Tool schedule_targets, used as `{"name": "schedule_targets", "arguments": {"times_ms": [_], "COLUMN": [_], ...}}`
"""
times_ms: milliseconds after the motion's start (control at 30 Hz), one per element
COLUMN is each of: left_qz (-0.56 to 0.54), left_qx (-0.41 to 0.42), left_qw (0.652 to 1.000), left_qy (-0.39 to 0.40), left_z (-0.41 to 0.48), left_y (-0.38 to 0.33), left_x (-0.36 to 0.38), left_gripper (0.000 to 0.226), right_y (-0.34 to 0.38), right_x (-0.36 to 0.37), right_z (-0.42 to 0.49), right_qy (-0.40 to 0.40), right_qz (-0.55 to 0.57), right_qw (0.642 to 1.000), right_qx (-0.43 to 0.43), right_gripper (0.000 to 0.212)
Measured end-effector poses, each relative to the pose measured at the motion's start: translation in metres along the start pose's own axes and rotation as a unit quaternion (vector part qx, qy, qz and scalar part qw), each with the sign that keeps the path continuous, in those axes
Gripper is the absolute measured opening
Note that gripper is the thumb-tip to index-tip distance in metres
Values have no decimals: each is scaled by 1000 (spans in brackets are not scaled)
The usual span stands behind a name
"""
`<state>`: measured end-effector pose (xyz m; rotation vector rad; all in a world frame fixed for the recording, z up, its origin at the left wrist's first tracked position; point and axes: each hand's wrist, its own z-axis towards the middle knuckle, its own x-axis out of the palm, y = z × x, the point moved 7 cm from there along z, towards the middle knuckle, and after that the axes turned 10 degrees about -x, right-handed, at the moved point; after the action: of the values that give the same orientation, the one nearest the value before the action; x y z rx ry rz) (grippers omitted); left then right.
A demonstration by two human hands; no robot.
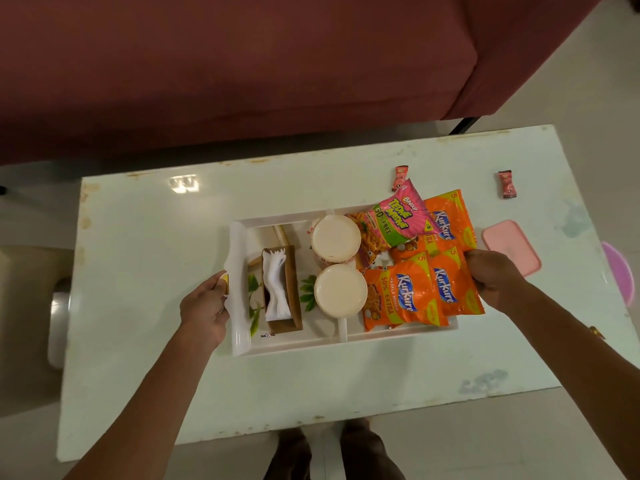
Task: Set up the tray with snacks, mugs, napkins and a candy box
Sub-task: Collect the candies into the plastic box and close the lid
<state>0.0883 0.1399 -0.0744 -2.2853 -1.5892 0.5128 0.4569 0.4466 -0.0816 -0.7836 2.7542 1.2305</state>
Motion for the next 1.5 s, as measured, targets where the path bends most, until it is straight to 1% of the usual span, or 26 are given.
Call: {"name": "schedule_targets", "arguments": {"times_ms": [100, 267, 367, 500, 767, 900, 967, 1033, 1100, 1167, 1233, 1300, 1333, 1367, 1433, 1500], "left_qz": [5, 19, 19, 22, 28, 33, 28, 15, 8, 21, 14, -15, -26, -28, -9, 27], "left_qx": [-4, -3, -5, -10, -11, -4, -3, -1, 23, 83, 149, 204, 227, 240, 243, 223], "left_qw": [1000, 1000, 1000, 1000, 999, 999, 999, 999, 999, 996, 988, 979, 973, 969, 955, 936], "left_qy": [-2, -5, -3, -1, 14, 31, 44, 44, 20, -24, -43, -16, 11, 57, 172, 270], "left_z": [6, 12, 14, 18, 31, 31, 27, 20, 9, -8, -36, -75, -94, -117, -165, -202], "left_y": [3, 3, 3, 4, 6, 8, 7, 5, 0, -10, -23, -35, -39, -42, -37, -19], "left_x": [-3, -5, -5, -5, -7, -9, -11, -16, -24, -31, -29, -15, -5, 12, 58, 105], "left_gripper": [30, 30, 29, 29, 31, 31, 31, 32, 33, 33, 31, 26, 23, 21, 17, 16], "right_y": [-6, -13, -18, -20, -28, -30, -28, -22, -13, -3, 9, 22, 27, 34, 46, 51], "right_x": [3, 7, 7, 8, 12, 13, 11, 2, -13, -30, -45, -58, -59, -66, -78, -89], "right_z": [4, 3, 6, 8, 11, 7, 2, -6, -17, -33, -54, -75, -79, -87, -98, -98], "right_qy": [2, 6, 6, 9, 6, 8, 12, -7, -52, -97, -132, -153, -157, -166, -188, -195], "right_qz": [-4, -7, -8, 3, 0, 20, 26, 6, -12, -51, -101, -138, -172, -218, -312, -346], "right_qw": [1000, 1000, 1000, 1000, 1000, 1000, 1000, 1000, 997, 991, 982, 973, 966, 954, 918, 898], "right_qx": [7, 13, 9, 6, 8, 7, -1, -26, -50, -70, -85, -101, -112, -126, -160, -188], "right_gripper": [31, 22, 25, 21, 31, 31, 30, 27, 22, 23, 18, 13, 14, 16, 18, 23]}}
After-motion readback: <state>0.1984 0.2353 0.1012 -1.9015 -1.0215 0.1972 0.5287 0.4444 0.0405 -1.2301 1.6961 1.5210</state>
